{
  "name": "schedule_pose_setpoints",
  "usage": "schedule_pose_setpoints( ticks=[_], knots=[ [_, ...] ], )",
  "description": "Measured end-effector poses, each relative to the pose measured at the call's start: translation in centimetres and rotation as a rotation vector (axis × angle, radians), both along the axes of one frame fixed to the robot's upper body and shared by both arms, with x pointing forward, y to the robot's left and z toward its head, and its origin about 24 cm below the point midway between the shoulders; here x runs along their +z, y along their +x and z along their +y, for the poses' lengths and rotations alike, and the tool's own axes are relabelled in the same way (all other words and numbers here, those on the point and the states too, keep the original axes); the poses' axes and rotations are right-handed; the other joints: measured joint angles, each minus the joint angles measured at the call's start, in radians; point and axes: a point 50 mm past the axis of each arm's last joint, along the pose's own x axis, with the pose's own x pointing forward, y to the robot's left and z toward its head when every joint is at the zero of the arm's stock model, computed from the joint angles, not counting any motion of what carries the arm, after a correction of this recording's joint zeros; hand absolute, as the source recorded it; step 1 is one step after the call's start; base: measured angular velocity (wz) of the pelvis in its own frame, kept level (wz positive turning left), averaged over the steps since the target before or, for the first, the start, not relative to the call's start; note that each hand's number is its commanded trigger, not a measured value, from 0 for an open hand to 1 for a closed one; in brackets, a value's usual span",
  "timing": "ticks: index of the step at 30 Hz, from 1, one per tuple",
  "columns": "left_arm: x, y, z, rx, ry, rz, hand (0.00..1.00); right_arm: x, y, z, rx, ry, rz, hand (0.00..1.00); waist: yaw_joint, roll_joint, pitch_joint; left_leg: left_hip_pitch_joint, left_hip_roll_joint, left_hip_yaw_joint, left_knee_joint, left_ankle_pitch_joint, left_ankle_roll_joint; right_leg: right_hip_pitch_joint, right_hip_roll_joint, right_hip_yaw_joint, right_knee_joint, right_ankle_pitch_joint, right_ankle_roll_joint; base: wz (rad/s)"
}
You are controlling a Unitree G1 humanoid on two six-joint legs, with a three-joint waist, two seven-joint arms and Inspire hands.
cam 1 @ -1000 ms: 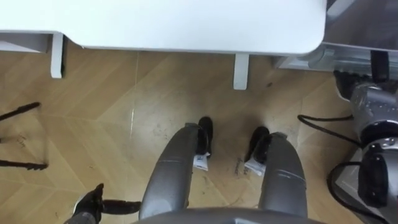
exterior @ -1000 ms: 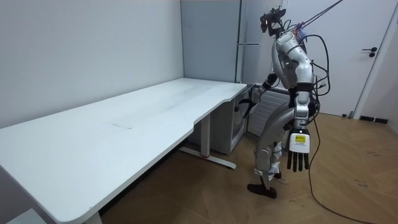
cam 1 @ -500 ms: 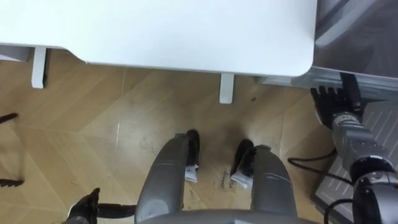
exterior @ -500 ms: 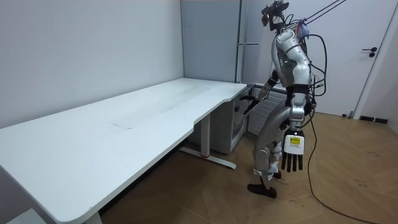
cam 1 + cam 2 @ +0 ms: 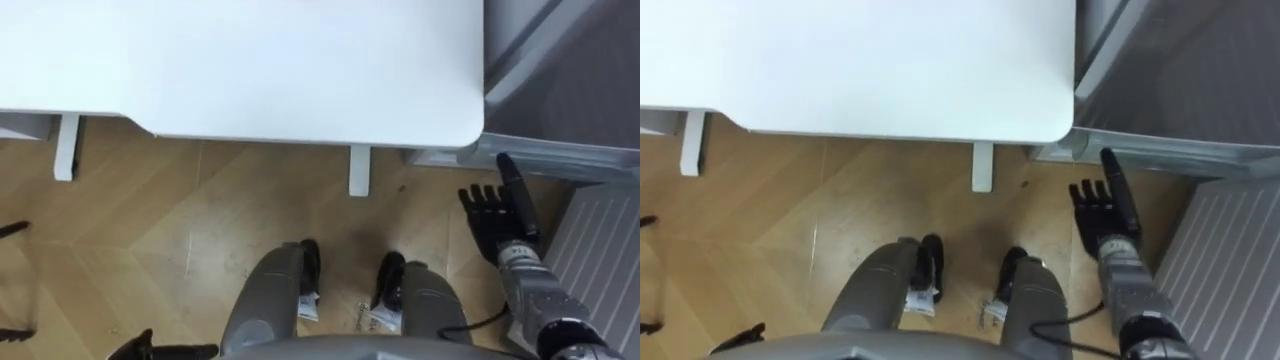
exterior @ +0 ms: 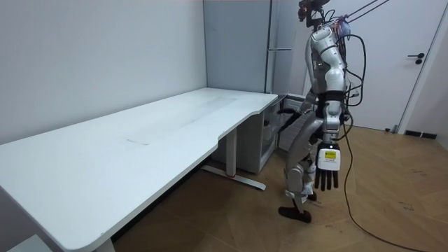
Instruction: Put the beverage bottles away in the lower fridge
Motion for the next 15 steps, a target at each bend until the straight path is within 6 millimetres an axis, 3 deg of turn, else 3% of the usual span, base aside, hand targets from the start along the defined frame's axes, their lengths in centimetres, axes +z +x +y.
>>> schedule_pose_setpoints(
  ticks=[6,15],
  knots=[
    [-0.4,-0.8,-0.8,0.020,-0.019,0.032,0.00,-0.9,-3.0,-0.1,0.029,-0.023,0.032,0.00,-0.014,-0.002,0.0011,0.030,-0.002,0.000,-0.035,0.001,-0.002,0.034,0.001,-0.003,-0.037,0.000,0.001,0.01],
    [-0.6,-2.4,-0.9,0.080,0.006,0.074,0.00,-2.3,-7.0,-0.3,0.068,-0.044,0.163,0.00,-0.058,-0.026,0.0003,0.254,-0.018,0.025,-0.176,0.005,-0.006,0.238,0.002,0.004,-0.160,0.009,0.018,-0.05]
  ],
)
